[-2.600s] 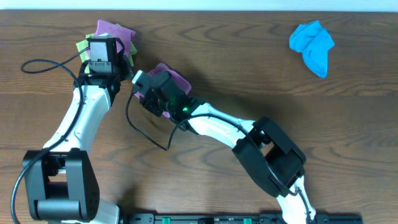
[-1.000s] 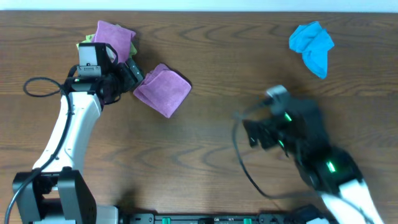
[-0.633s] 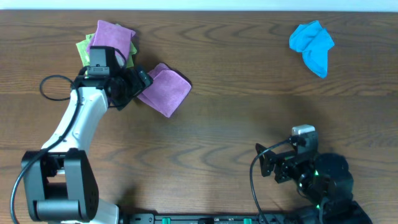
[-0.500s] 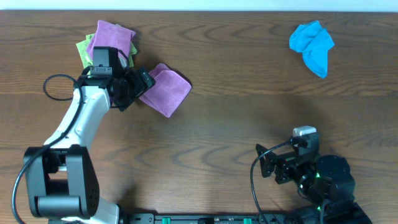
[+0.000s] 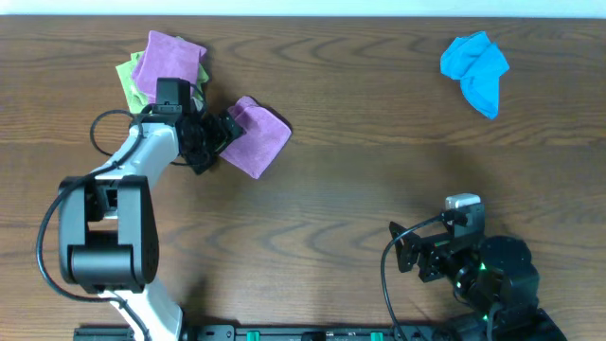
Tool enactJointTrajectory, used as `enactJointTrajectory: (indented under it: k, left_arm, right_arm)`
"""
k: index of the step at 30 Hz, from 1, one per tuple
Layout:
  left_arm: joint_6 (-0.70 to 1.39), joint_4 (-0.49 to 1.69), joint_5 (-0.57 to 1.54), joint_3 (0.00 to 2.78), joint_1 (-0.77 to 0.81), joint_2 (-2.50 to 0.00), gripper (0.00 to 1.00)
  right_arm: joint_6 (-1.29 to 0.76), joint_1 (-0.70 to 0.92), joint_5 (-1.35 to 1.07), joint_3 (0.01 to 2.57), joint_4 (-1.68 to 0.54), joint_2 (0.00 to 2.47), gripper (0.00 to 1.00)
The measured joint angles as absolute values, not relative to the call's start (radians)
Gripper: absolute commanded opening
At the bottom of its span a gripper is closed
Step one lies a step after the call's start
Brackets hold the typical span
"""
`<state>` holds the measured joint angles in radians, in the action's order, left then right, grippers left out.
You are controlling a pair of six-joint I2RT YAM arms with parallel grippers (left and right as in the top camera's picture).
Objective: Fold the cloth
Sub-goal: 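Carry the folded cloth with the left gripper onto the cloth stack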
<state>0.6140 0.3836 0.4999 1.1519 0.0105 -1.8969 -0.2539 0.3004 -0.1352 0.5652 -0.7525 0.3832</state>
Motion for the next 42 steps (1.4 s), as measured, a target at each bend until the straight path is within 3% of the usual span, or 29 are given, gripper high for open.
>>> enactJointTrajectory:
  k: [2, 7, 10, 12, 13, 26, 33, 42]
  left_arm:
    - [0.626, 0.364, 0.506, 1.152, 0.011, -1.905, 1.0]
    - [0.651, 0.326, 0.532, 1.152, 0.012, -1.933, 0.78]
    - [0.663, 0.3, 0.556, 1.155, 0.012, -1.958, 0.43]
    - [0.665, 0.282, 0.579, 1.156, 0.012, -1.982, 0.09]
    - [0.665, 0.279, 0.581, 1.156, 0.013, -1.989, 0.06]
    - [0.683, 0.15, 0.69, 1.203, 0.023, -1.971, 0.05]
    - [0.685, 0.217, 0.607, 1.505, 0.022, -1.91, 0.05]
    - [0.684, 0.224, 0.472, 1.576, -0.043, -1.898, 0.06]
  right_arm:
    - [-0.254, 0.3, -0.136, 0.565, -0.752, 0.383, 0.99]
    - [-0.254, 0.3, -0.136, 0.565, -0.752, 0.383, 0.99]
    - [-0.255, 0.3, -0.136, 0.565, -0.752, 0.383, 0.99]
    - [-0.256, 0.3, -0.136, 0.565, -0.752, 0.383, 0.99]
    - [-0.256, 0.3, -0.136, 0.565, -0.753, 0.383, 0.99]
    - [-0.256, 0.298, -0.138, 0.564, -0.754, 0.383, 0.99]
    - [-0.256, 0.298, -0.138, 0.564, -0.754, 0.383, 0.99]
    - [-0.256, 0.298, -0.139, 0.563, -0.754, 0.383, 0.99]
